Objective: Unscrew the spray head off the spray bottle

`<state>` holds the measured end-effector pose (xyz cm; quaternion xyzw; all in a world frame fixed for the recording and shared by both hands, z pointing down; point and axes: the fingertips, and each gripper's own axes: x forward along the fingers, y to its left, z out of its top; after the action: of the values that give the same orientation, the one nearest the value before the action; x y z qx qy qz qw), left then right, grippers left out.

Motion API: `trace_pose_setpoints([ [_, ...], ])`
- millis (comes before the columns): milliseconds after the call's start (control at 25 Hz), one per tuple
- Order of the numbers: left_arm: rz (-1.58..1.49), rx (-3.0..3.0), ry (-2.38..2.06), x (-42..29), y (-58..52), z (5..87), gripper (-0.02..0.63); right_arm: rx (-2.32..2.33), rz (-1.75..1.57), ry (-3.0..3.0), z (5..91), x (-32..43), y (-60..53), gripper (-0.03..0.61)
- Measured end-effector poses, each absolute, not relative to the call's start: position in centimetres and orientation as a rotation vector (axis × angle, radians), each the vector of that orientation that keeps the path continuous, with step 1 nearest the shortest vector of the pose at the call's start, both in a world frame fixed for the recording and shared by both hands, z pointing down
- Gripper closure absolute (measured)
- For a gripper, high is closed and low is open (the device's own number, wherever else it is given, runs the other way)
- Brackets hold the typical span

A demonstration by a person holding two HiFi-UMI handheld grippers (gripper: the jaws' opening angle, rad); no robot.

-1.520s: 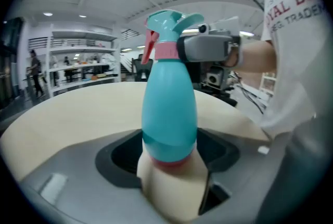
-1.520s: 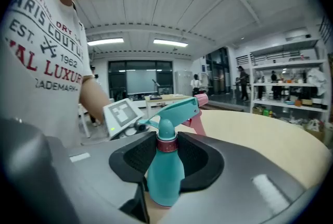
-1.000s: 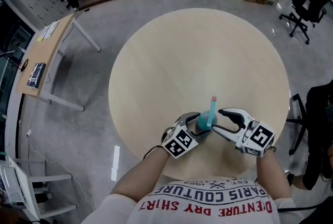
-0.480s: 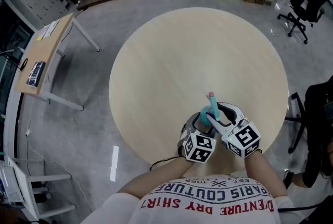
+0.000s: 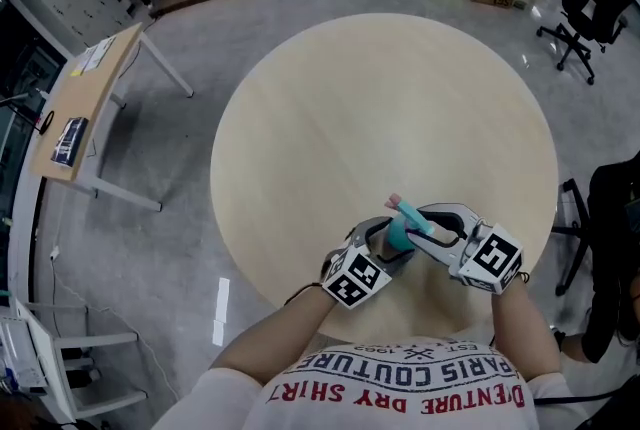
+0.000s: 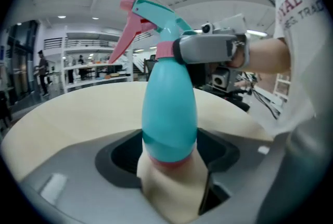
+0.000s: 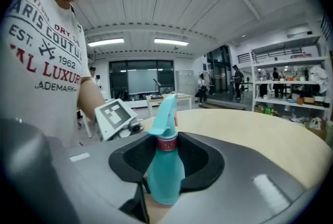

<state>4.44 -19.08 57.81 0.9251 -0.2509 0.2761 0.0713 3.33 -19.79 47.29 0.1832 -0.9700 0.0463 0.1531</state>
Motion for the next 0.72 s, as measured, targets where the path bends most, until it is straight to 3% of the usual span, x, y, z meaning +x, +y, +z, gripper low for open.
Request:
trace_pose_setpoints([
  [320, 0.966, 2.908, -0.356, 3.9, -19.1, 57.8, 0.291, 0.331, 0.165, -2.790, 47.3, 3.3, -19.5, 0.449],
  [480, 0.947, 2.870, -0.476, 3.9, -19.4, 57.7, 0.291, 0.475, 0.265, -2.848, 46.9, 3.6, -20.1, 0.434],
  [560, 0.930, 2.838, -0.566, 4.0, -19.5, 57.6, 0.291, 0.605, 0.320, -2.882, 46.4, 3.9, -20.4, 0.360],
  [720, 0.900, 2.736, -0.776, 3.9, -19.5, 57.6, 0.291, 0.789, 0.231, -2.830, 46.7, 3.7, -20.3, 0.357],
])
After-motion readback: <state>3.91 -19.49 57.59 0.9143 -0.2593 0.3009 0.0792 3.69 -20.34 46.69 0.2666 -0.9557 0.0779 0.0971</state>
